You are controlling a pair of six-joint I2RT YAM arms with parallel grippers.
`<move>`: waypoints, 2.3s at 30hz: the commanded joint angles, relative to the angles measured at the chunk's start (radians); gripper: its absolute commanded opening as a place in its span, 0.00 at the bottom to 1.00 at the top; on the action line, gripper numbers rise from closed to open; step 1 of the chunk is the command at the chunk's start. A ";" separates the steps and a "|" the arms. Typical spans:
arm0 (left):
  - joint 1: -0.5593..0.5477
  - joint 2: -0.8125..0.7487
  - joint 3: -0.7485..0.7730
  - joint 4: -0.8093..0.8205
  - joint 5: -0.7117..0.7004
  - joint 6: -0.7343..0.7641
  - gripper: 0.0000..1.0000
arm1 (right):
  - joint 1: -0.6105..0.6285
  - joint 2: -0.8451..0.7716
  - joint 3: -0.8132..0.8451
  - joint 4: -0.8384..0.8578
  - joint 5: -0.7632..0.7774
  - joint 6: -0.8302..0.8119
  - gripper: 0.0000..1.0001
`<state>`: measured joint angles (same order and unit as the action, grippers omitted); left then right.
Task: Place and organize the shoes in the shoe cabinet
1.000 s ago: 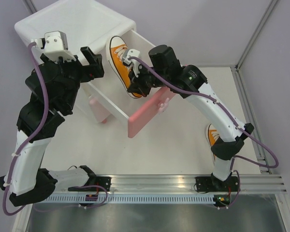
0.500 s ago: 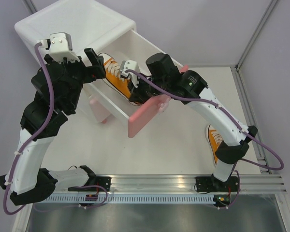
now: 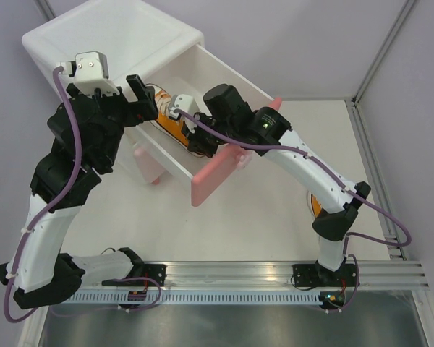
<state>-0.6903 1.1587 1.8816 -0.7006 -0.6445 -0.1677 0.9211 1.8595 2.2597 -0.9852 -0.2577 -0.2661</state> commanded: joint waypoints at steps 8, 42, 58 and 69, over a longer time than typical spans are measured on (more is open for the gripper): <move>0.003 -0.010 -0.001 0.026 0.000 0.034 0.99 | 0.005 -0.013 0.040 0.131 0.126 -0.038 0.08; 0.005 0.079 0.031 0.101 0.046 0.040 1.00 | -0.010 -0.492 -0.471 0.763 1.113 0.178 0.84; 0.005 0.105 -0.022 0.162 0.114 0.028 1.00 | -0.356 -0.753 -0.954 -0.165 1.018 1.272 0.80; 0.014 0.113 -0.050 0.173 0.158 0.028 1.00 | -0.720 -0.741 -1.322 -0.007 0.615 1.272 0.81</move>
<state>-0.6838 1.2678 1.8339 -0.5713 -0.5133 -0.1574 0.2501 1.1084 1.0077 -1.0389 0.5114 0.9714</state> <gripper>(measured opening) 0.995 0.807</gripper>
